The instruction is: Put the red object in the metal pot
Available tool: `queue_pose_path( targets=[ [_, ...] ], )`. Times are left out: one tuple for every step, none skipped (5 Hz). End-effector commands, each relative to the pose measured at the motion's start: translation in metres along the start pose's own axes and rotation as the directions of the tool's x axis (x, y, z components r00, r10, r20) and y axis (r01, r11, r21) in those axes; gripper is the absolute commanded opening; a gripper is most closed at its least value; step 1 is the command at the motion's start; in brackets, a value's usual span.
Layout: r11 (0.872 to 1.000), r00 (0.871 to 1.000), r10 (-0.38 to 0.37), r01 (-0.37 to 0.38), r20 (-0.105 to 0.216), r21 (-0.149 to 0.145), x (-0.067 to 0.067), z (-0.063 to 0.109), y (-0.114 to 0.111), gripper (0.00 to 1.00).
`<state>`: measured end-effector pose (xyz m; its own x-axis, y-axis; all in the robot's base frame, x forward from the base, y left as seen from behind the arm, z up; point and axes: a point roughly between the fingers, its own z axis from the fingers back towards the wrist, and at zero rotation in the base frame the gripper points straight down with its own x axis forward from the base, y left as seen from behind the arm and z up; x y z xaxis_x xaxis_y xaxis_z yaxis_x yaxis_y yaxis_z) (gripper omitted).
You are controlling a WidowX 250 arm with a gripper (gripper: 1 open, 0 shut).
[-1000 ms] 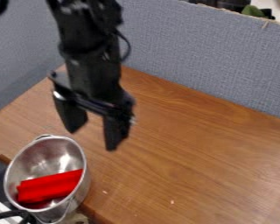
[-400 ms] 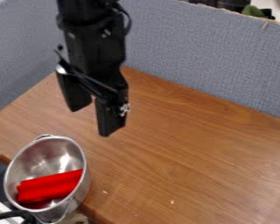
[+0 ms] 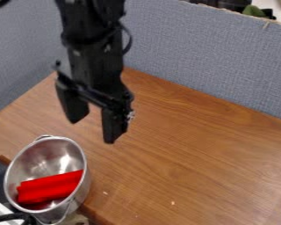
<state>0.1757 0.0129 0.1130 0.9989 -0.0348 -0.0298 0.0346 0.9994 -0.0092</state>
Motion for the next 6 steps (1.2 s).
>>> queue_pose_path(
  targets=[
    [0.988,0.988,0.153,-0.153,0.01,0.018,0.01,-0.024,0.013,1.0],
    [0.984,0.984,0.176,-0.176,0.002,0.02,-0.003,-0.008,0.025,1.0],
    [0.98,0.98,0.2,-0.2,0.018,0.022,-0.002,0.023,0.048,1.0],
    [0.982,0.982,0.188,-0.188,0.028,0.01,-0.003,0.031,0.044,1.0],
    [0.979,0.979,0.202,-0.202,0.038,-0.017,-0.002,0.033,0.049,1.0],
    [0.993,0.993,0.107,-0.105,0.04,-0.055,-0.003,0.03,0.064,1.0]
  ],
)
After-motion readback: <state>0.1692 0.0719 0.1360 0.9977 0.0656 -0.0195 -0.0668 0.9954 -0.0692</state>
